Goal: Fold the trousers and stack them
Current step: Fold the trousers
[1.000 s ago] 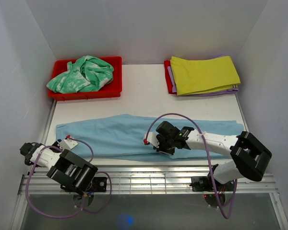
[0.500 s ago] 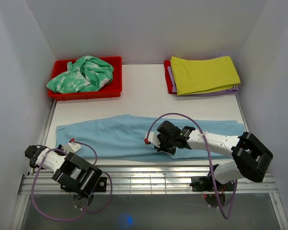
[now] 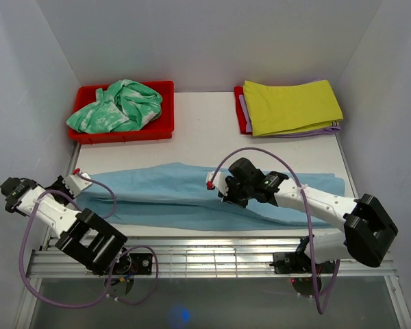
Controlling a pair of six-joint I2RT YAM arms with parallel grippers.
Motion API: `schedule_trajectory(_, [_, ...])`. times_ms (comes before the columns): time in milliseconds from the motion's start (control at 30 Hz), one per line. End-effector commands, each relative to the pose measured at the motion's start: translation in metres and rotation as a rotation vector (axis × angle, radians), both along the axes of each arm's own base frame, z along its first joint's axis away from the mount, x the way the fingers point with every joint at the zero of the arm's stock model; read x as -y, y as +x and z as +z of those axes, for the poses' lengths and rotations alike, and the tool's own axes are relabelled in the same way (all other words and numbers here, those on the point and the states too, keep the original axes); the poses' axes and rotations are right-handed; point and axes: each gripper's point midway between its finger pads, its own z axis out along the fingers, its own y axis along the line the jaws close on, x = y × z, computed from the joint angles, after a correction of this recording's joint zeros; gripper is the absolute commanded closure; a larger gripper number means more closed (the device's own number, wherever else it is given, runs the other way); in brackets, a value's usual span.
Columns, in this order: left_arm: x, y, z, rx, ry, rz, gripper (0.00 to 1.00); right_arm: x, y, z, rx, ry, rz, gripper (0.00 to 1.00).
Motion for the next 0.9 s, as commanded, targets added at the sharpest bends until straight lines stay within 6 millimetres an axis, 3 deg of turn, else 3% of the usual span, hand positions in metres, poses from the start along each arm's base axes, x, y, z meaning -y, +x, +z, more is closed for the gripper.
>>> schedule_trajectory(0, [-0.023, 0.052, 0.052, 0.236, 0.354, -0.220, 1.00, 0.025, 0.021, 0.008, 0.040, -0.085, -0.067, 0.92])
schedule_trajectory(67, [-0.010, 0.081, 0.065, 0.289, 0.283, -0.168, 1.00, 0.025, 0.045, 0.021, 0.066, -0.060, -0.106, 0.92])
schedule_trajectory(100, [-0.019, 0.101, 0.088, 0.369, 0.339, -0.149, 1.00, 0.026, 0.054, 0.024, 0.080, -0.057, -0.120, 0.92])
schedule_trajectory(133, [-0.005, 0.122, 0.097, 0.406, 0.323, -0.169, 1.00, 0.031, 0.067, 0.029, 0.094, -0.052, -0.151, 0.92])
schedule_trajectory(167, [-0.003, 0.149, 0.115, 0.464, 0.305, -0.117, 1.00, 0.033, 0.084, 0.036, 0.118, -0.043, -0.182, 0.92])
schedule_trajectory(233, [-0.004, 0.176, 0.133, 0.519, 0.286, -0.059, 1.00, 0.033, 0.100, 0.042, 0.131, -0.031, -0.208, 0.92])
schedule_trajectory(267, [-0.009, 0.195, 0.129, 0.515, 0.256, -0.023, 1.00, 0.032, 0.106, 0.046, 0.136, -0.022, -0.216, 0.92])
schedule_trajectory(300, [-0.010, 0.214, 0.145, 0.565, 0.217, 0.055, 1.00, 0.031, 0.115, 0.052, 0.145, -0.010, -0.231, 0.92])
schedule_trajectory(333, [-0.014, 0.229, 0.177, 0.624, 0.213, 0.086, 1.00, 0.029, 0.118, 0.054, 0.150, -0.006, -0.235, 0.92])
schedule_trajectory(367, [-0.019, 0.242, 0.175, 0.617, 0.173, 0.116, 1.00, 0.028, 0.119, 0.055, 0.150, 0.001, -0.237, 0.92])
schedule_trajectory(433, [-0.018, 0.246, 0.193, 0.644, 0.123, 0.127, 1.00, 0.026, 0.117, 0.056, 0.138, 0.015, -0.237, 0.92])
schedule_trajectory(533, [-0.012, 0.221, 0.161, 0.565, 0.169, 0.010, 1.00, 0.026, 0.099, 0.040, 0.071, 0.020, -0.213, 0.92])
schedule_trajectory(567, [-0.009, 0.208, 0.120, 0.484, 0.162, -0.012, 1.00, 0.025, 0.092, 0.035, 0.048, 0.026, -0.198, 0.92])
schedule_trajectory(633, [-0.008, 0.181, 0.080, 0.382, 0.182, -0.033, 1.00, 0.026, 0.075, 0.015, 0.000, 0.005, -0.173, 0.92])
schedule_trajectory(667, [-0.004, 0.165, 0.040, 0.305, 0.194, -0.060, 1.00, 0.024, 0.067, 0.008, -0.031, 0.006, -0.151, 0.92])
schedule_trajectory(800, [-0.012, 0.133, -0.031, 0.174, 0.275, -0.032, 1.00, 0.019, 0.036, -0.018, -0.097, -0.027, -0.092, 0.92])
schedule_trajectory(867, [-0.017, 0.126, -0.053, 0.122, 0.280, -0.018, 1.00, 0.018, 0.025, -0.029, -0.129, -0.042, -0.085, 0.92])
